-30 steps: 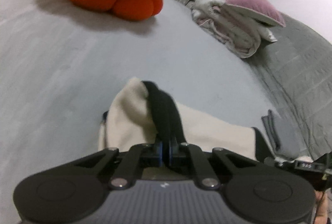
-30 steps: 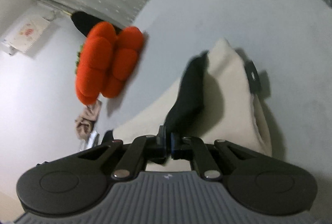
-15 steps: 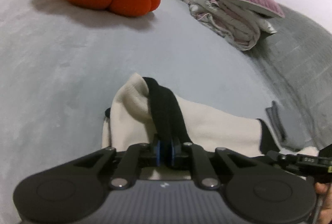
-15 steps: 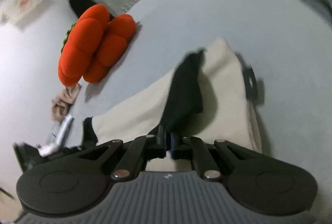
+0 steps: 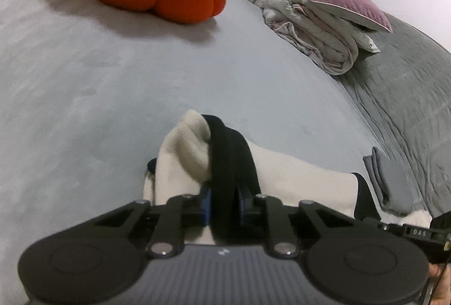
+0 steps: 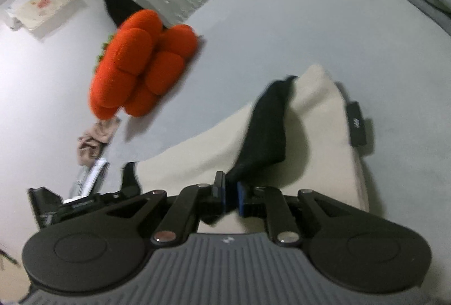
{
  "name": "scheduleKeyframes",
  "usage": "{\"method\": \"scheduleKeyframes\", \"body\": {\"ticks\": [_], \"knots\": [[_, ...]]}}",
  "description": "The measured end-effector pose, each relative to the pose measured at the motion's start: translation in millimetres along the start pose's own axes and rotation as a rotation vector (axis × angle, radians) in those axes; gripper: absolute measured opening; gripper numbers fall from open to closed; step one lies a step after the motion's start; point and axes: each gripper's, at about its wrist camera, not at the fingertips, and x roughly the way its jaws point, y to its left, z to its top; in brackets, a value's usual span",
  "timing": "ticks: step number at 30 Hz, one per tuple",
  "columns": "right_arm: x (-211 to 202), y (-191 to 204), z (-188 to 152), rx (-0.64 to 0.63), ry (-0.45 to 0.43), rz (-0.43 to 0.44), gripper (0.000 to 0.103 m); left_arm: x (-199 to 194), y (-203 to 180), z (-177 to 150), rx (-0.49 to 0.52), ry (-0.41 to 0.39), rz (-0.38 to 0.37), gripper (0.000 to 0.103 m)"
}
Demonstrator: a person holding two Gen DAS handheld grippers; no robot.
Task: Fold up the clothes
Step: 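Hold the folded shirt edge with both grippers and press it down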
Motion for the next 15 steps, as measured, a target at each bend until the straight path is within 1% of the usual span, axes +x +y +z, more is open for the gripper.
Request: {"method": "scheduleKeyframes", "body": {"ticks": [3,5,7,8,9,10,11,12,13,14,15], "knots": [[-9,5,1,-0.027,-0.014,0.004,0.01,-2,1,-1,0.001,0.009,-0.003,0.017],[-7,6,1,-0.052,-0.003,-0.023,0.01,-3,3,0,-0.009,0.013,-0.015,0.019],[0,5,0,-0.067,0.031,-0.037,0.011,-4,5,4,-0.029,0.013,-0.032,0.025],[2,6,0,-0.079,0.04,-0.042,0.011,-8,7,6,-0.041,-0.004,-0.038,0.036],[0,7,2,-0.095,0.035,-0.044,0.013,-11,9,10,-0.042,-0.028,-0.029,0.046],[-5,9,4,-0.111,0.02,-0.044,0.014,-14,11,13,-0.044,-0.052,-0.019,0.049],[-10,10,7,-0.128,0.006,-0.043,0.015,-17,12,17,-0.046,-0.076,-0.01,0.051],[-15,12,9,-0.145,-0.008,-0.043,0.02,-20,14,20,-0.046,-0.1,0.001,0.052],[-21,10,13,-0.151,-0.033,-0.041,0.027,-20,16,23,-0.035,-0.115,0.026,0.053],[-26,6,18,-0.14,-0.063,-0.044,0.03,-18,18,26,-0.024,-0.128,0.051,0.054],[-29,-1,23,-0.123,-0.087,-0.054,0.03,-14,21,26,-0.021,-0.118,0.068,0.054]]}}
